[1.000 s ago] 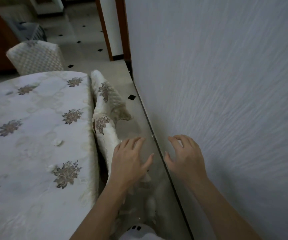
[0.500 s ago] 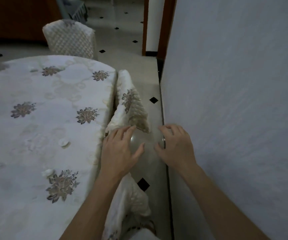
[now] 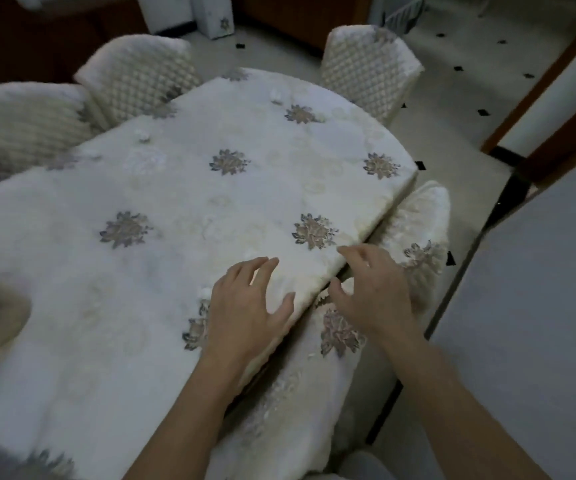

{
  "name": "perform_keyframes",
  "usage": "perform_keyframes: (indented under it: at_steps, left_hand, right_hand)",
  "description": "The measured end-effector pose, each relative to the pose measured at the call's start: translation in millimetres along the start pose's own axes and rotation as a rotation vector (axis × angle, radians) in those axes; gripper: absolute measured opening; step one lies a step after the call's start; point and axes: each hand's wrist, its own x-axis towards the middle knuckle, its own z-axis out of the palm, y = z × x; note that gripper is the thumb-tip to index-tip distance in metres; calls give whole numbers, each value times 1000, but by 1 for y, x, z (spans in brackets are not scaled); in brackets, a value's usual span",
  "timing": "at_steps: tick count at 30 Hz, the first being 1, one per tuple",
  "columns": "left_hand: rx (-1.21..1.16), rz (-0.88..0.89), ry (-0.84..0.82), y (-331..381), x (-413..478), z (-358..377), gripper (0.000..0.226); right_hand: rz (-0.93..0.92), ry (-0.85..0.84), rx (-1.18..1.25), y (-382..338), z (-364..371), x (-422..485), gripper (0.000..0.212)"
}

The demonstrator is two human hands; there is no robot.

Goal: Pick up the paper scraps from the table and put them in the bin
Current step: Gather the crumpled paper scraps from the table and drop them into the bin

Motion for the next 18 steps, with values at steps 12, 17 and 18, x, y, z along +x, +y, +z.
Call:
perform_keyframes:
  at_steps: [12, 17, 18]
  left_hand:
    - [140, -590, 110, -49, -5, 10, 57]
    - [163, -787, 144, -39, -7, 34, 48]
    - [160, -826, 150, -39, -9, 39, 48]
  right_hand:
    - [-478, -290, 213, -21, 100, 115, 45]
    - [-578, -458, 248, -10, 127, 135, 47]
    - [-583, -491, 252, -8, 133, 137, 46]
